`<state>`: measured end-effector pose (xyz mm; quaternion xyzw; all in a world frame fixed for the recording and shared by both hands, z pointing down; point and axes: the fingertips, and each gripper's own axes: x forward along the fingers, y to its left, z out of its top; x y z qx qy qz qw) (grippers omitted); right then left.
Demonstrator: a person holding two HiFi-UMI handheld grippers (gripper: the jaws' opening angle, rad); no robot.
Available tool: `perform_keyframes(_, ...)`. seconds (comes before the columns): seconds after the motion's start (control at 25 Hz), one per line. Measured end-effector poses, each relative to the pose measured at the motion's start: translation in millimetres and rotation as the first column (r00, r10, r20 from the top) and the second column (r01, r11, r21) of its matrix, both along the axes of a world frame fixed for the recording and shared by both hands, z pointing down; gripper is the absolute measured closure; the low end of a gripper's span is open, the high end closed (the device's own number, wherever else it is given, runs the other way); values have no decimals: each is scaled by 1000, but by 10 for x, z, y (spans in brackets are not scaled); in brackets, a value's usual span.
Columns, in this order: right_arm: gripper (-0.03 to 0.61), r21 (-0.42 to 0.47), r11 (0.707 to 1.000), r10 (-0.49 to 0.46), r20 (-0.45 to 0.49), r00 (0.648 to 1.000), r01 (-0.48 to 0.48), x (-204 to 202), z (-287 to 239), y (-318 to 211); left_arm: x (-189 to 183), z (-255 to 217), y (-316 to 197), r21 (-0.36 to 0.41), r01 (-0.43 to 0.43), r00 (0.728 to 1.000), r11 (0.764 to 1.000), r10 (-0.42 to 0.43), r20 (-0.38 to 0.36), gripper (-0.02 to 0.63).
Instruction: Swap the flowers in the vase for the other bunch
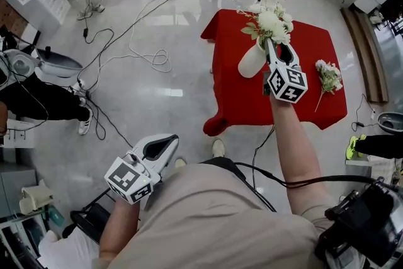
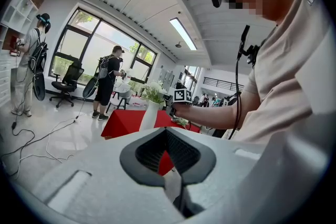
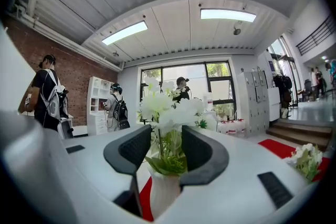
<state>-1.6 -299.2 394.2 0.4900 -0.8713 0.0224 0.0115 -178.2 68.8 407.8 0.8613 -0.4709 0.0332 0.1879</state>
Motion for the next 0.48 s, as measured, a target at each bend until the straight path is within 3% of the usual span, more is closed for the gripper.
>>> perform_keyframes(0.48, 379, -29, 999, 34, -5, 999, -34, 110, 111, 391, -58, 25, 217, -1, -41, 999, 999, 41, -4, 607)
